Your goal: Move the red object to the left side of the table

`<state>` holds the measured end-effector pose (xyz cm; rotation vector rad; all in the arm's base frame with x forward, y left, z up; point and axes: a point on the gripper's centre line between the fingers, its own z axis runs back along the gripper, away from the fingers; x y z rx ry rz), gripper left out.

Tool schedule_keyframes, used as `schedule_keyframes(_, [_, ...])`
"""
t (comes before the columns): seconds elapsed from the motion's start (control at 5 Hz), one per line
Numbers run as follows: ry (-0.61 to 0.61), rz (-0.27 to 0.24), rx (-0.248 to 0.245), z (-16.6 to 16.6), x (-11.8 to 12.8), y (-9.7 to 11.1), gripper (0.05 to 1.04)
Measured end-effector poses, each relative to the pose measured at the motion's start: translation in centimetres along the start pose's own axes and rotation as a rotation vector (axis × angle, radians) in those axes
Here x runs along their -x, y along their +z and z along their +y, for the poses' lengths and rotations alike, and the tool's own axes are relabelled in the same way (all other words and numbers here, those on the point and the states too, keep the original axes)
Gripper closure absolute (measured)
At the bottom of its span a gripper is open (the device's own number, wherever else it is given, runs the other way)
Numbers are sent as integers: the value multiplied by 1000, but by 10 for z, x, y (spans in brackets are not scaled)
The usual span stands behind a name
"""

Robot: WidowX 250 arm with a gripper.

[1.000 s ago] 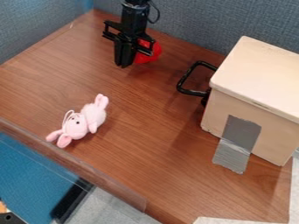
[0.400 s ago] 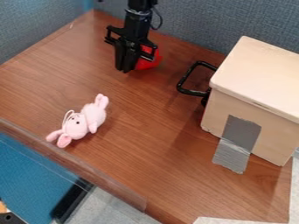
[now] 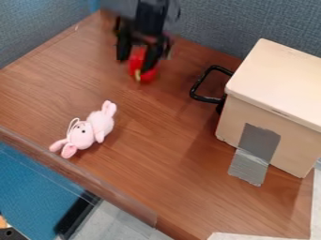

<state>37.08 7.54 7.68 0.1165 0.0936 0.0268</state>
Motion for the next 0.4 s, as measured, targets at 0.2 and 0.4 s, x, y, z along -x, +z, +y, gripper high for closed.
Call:
schedule_keyframes(0.2, [14,-63,6,0,20,21,75])
schedule_keyframes(0.4, [15,-69,7,4,27,19,80])
